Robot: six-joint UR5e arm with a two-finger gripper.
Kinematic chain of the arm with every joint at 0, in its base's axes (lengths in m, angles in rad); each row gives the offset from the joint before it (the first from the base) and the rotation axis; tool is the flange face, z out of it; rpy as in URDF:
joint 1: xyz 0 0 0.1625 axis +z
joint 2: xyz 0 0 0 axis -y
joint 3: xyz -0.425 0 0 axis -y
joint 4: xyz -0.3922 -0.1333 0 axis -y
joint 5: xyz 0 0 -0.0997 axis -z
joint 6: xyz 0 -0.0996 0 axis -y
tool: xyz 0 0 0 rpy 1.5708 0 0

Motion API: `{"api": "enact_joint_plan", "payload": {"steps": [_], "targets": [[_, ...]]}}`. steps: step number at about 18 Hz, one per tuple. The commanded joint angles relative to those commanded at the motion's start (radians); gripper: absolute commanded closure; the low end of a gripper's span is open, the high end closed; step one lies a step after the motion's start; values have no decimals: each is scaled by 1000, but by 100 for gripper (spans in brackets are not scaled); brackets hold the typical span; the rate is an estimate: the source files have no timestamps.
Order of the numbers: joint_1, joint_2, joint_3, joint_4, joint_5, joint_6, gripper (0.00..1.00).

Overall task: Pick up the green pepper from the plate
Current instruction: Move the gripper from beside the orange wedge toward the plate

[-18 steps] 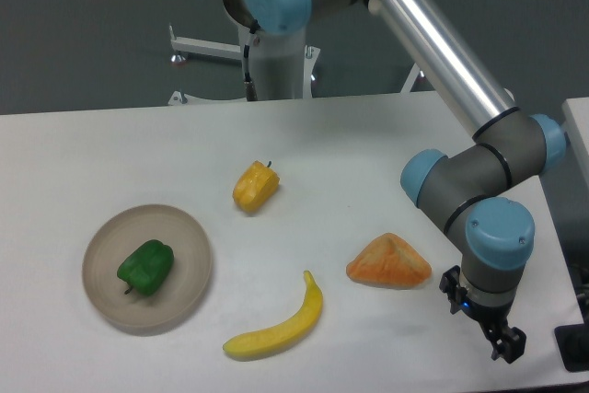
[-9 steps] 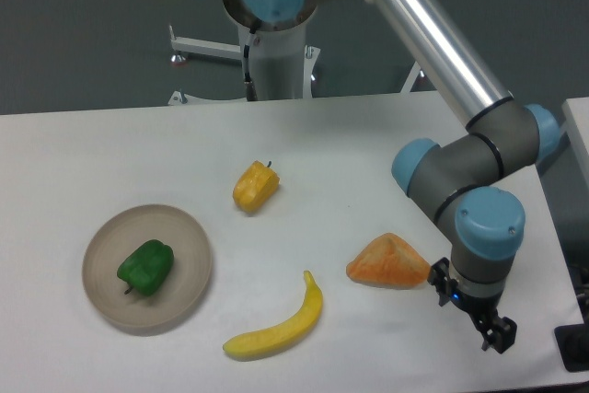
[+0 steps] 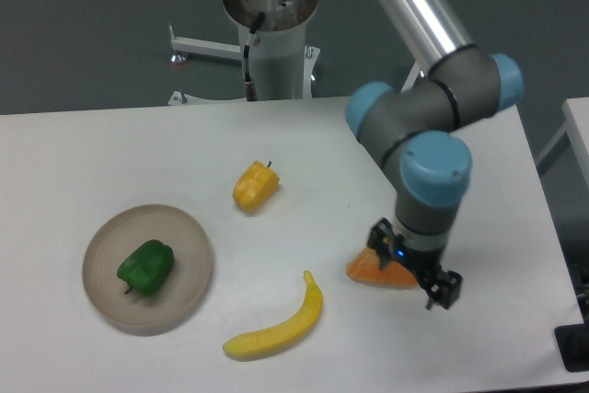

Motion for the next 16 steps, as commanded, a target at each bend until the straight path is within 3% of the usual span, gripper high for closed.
{"api": "enact_joint_plan", "payload": {"steps": [4,9,11,14,16], "targets": [[-34,78,-104,1,-82,-115,0],[-100,80,-146,27,-135,-304,0],[-136,85,-201,90,-137,-400,0],[-190,104,-293,234,-137,-575,0],[-236,102,-342,276,-136,-596,0]]}}
